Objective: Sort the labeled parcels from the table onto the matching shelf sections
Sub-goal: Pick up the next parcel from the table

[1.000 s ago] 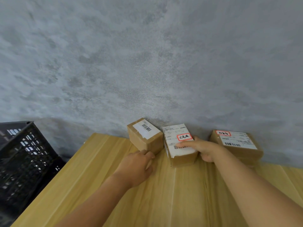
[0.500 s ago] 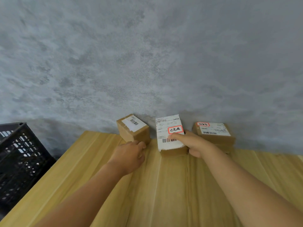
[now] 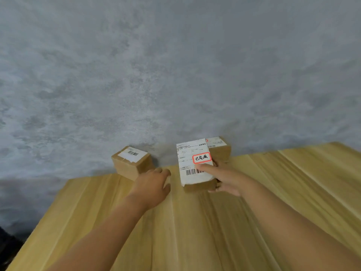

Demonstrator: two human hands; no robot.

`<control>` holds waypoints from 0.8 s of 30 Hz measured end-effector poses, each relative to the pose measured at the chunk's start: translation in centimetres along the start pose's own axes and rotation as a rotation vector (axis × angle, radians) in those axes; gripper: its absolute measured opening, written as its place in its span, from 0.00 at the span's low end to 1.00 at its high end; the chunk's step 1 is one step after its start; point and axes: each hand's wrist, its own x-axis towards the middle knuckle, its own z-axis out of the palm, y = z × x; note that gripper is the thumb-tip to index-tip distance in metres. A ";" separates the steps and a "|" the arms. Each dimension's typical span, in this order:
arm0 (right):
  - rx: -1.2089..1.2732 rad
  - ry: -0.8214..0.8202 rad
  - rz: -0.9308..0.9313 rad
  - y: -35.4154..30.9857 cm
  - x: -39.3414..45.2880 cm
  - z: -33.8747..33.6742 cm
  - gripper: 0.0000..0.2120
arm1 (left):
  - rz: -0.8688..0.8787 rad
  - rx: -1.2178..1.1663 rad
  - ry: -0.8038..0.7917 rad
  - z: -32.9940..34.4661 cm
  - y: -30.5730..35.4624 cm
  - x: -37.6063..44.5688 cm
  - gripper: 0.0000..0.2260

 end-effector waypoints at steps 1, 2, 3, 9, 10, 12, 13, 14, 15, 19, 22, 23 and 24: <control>0.014 0.046 0.007 0.3 -1.2 0.3 0.25 | 0.025 -0.012 0.002 0.0 0.3 -0.4 0.19; 0.032 0.090 0.020 0.7 -2.4 0.6 0.22 | 0.050 -0.023 0.004 0.1 0.6 -1.0 0.19; 0.054 0.128 0.036 1.1 -3.6 1.0 0.21 | 0.073 -0.031 0.005 0.1 0.8 -1.5 0.19; 0.044 0.308 0.045 3.4 -11.8 2.4 0.28 | 0.188 -0.091 0.004 -0.5 2.6 -5.3 0.19; 0.022 0.342 0.030 3.6 -12.9 2.5 0.31 | 0.204 -0.087 0.003 -0.7 3.0 -5.6 0.19; -0.001 0.404 0.003 3.8 -15.1 2.4 0.34 | 0.233 -0.098 0.009 -1.1 4.0 -6.0 0.19; -0.007 0.435 -0.016 3.8 -16.4 2.2 0.35 | 0.254 -0.097 0.017 -1.5 4.7 -6.3 0.19; -0.015 0.466 -0.031 3.8 -17.5 2.1 0.35 | 0.272 -0.096 0.026 -1.8 5.4 -6.6 0.19; -0.024 0.496 -0.044 3.8 -18.8 1.9 0.36 | 0.290 -0.099 0.033 -2.1 6.3 -6.9 0.19; -0.081 0.592 -0.079 4.2 -23.7 0.2 0.37 | 0.346 -0.117 0.038 -3.3 10.1 -8.1 0.19; -0.082 0.619 -0.079 5.0 -27.9 -1.5 0.35 | 0.371 -0.154 0.019 -4.2 13.8 -9.2 0.19; -0.076 0.623 -0.076 5.5 -29.4 -2.1 0.34 | 0.379 -0.164 0.015 -4.5 15.2 -9.5 0.19; -0.066 0.630 -0.069 6.0 -31.2 -2.8 0.34 | 0.388 -0.172 0.012 -4.7 16.8 -9.9 0.19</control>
